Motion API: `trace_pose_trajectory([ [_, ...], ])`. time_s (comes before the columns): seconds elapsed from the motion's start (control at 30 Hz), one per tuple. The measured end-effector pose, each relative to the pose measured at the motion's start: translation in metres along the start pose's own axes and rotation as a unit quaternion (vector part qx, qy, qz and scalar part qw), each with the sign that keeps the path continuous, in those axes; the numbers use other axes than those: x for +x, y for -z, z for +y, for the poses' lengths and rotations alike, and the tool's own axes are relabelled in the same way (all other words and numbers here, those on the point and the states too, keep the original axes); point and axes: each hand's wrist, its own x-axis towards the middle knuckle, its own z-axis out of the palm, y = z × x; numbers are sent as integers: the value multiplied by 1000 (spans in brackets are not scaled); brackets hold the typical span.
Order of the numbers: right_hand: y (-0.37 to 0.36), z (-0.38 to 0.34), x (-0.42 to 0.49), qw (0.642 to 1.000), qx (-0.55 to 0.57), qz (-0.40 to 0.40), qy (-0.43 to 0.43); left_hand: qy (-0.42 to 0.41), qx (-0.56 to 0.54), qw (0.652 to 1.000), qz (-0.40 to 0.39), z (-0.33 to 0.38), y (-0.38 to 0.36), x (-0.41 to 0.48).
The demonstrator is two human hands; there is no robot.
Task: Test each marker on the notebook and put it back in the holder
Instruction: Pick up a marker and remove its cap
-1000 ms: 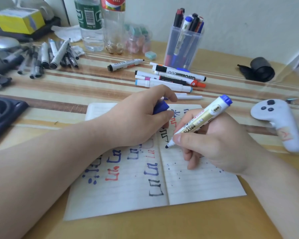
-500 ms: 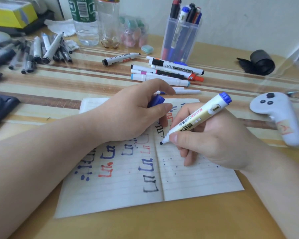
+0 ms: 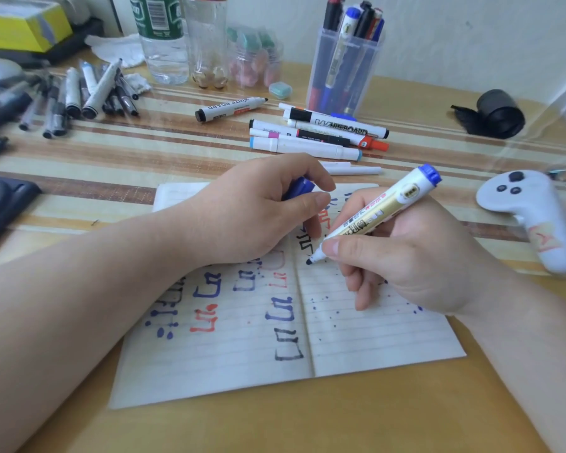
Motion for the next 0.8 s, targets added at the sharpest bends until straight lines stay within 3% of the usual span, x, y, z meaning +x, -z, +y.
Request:
trace_pose_trajectory([
  [0.8,0,-5,0,995,-93,39,-18,-10,7,1000,3,-3,-1,1],
])
